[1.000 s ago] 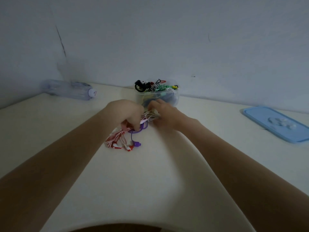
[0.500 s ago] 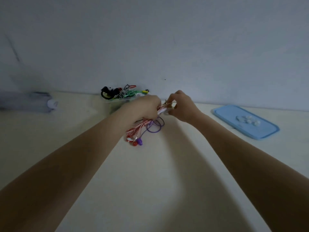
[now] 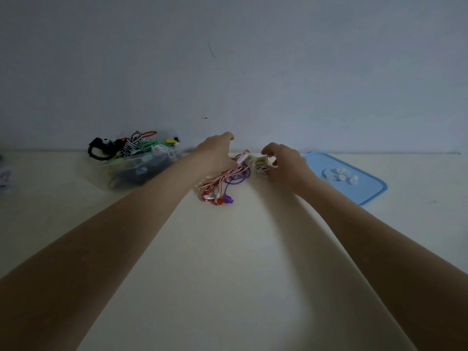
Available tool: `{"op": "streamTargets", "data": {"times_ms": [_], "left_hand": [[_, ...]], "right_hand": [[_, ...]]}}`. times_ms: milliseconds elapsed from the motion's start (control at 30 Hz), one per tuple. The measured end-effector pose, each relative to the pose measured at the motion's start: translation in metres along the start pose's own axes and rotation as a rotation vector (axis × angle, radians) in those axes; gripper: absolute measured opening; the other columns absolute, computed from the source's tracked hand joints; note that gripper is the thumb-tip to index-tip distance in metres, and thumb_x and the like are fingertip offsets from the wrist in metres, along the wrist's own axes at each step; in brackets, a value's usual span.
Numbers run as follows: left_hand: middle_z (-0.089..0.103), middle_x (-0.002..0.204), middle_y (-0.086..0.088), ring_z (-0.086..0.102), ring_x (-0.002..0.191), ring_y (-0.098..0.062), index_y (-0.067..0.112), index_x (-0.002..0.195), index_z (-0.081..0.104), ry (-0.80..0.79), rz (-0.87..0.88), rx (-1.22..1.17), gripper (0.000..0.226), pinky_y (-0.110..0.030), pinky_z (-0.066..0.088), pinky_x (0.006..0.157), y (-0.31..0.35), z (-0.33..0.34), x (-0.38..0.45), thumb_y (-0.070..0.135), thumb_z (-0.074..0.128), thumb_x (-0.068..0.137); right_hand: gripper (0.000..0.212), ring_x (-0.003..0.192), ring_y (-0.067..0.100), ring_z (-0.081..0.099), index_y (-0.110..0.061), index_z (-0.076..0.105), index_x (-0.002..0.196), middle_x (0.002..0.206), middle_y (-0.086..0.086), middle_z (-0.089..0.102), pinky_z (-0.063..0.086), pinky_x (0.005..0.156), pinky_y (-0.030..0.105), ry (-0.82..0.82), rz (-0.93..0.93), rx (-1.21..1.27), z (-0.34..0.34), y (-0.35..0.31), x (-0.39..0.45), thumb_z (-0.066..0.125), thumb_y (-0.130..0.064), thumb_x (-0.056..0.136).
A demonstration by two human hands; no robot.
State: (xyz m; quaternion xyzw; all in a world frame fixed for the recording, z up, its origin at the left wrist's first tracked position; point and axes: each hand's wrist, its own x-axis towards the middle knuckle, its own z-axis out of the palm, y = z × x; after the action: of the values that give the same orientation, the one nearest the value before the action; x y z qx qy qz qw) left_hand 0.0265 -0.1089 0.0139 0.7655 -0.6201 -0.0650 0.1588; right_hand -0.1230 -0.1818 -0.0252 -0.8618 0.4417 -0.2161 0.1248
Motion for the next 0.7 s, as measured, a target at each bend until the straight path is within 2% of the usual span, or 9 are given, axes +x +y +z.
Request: {"op": "streamTargets", "data": {"times_ms": [67,133,233,333,400,433,500,600,700], "left_hand": [[0.053,0.122,-0.015,0.052,0.105,-0.028,0.004,0.129,0.04,-0.086,-0.07,0.075,0.062,-0.031,0.043,0.077,-0.004,0.002,-0.007,0.034,0.068,0.081],[0.061,0.103,-0.012,0.056,0.09,-0.025,0.002,0.113,0.055,-0.122,-0.071,0.092,0.046,-0.028,0.041,0.063,-0.008,0.008,-0.013,0.032,0.069,0.08],[0.065,0.109,-0.009,0.06,0.093,-0.022,0.009,0.108,0.065,-0.059,-0.064,0.025,0.031,-0.027,0.045,0.074,-0.014,0.005,-0.018,0.021,0.07,0.08],[0.062,0.116,-0.009,0.057,0.092,-0.019,0.017,0.119,0.06,-0.041,-0.054,-0.009,0.041,-0.023,0.04,0.074,-0.014,-0.016,-0.023,0.022,0.07,0.08],[0.061,0.12,-0.009,0.058,0.101,-0.022,0.017,0.121,0.059,-0.002,-0.044,-0.02,0.04,-0.022,0.039,0.077,-0.013,-0.033,-0.027,0.023,0.068,0.083],[0.061,0.119,-0.009,0.059,0.102,-0.023,0.017,0.119,0.061,0.021,-0.042,-0.04,0.036,-0.022,0.039,0.076,-0.012,-0.04,-0.029,0.022,0.067,0.084],[0.064,0.105,-0.007,0.062,0.088,-0.02,0.016,0.111,0.064,0.083,-0.048,-0.195,0.025,-0.022,0.043,0.068,-0.008,-0.053,-0.032,0.02,0.063,0.086],[0.066,0.083,-0.01,0.062,0.071,-0.02,0.004,0.1,0.065,0.138,-0.099,-0.658,0.017,-0.022,0.051,0.063,0.001,-0.066,-0.037,0.009,0.056,0.086],[0.065,0.074,-0.011,0.06,0.056,-0.016,-0.003,0.095,0.063,0.007,-0.095,-0.972,0.019,-0.02,0.048,0.05,0.016,-0.07,-0.047,0.002,0.047,0.086]], "right_hand": [[0.045,0.122,0.028,0.041,-0.02,0.044,0.131,0.134,0.007,0.043,0.031,0.099,0.04,-0.001,-0.011,-0.082,0.002,-0.006,0.0,0.054,-0.01,0.088],[0.047,0.125,0.029,0.035,-0.021,0.042,0.133,0.138,0.007,0.037,0.028,0.101,0.04,0.032,-0.044,-0.141,0.002,-0.014,-0.003,0.053,-0.009,0.088],[0.046,0.121,0.029,0.035,-0.016,0.047,0.13,0.136,0.008,0.038,0.031,0.098,0.038,0.098,-0.162,-0.13,0.002,-0.023,-0.009,0.051,-0.002,0.087],[0.043,0.116,0.031,0.042,-0.009,0.052,0.125,0.127,0.014,0.044,0.04,0.089,0.037,0.039,-0.195,-0.103,0.002,-0.024,-0.012,0.047,0.005,0.085],[0.043,0.116,0.031,0.043,-0.006,0.051,0.125,0.124,0.015,0.047,0.039,0.087,0.036,-0.015,-0.166,-0.129,0.002,-0.025,-0.013,0.045,0.006,0.084],[0.042,0.116,0.031,0.044,-0.006,0.05,0.125,0.124,0.015,0.048,0.039,0.088,0.035,-0.034,-0.152,-0.141,0.001,-0.026,-0.014,0.045,0.005,0.085],[0.041,0.116,0.031,0.047,-0.007,0.049,0.127,0.126,0.015,0.05,0.039,0.09,0.034,-0.047,-0.135,-0.121,-0.003,-0.029,-0.014,0.046,0.003,0.087],[0.042,0.114,0.027,0.051,-0.008,0.049,0.129,0.128,0.013,0.052,0.039,0.091,0.03,0.029,-0.117,0.084,-0.016,-0.035,-0.014,0.05,0.001,0.088],[0.043,0.102,0.018,0.054,-0.009,0.049,0.127,0.126,0.009,0.054,0.042,0.084,0.026,0.007,0.001,0.653,-0.037,-0.048,-0.02,0.051,0.005,0.087]]}}
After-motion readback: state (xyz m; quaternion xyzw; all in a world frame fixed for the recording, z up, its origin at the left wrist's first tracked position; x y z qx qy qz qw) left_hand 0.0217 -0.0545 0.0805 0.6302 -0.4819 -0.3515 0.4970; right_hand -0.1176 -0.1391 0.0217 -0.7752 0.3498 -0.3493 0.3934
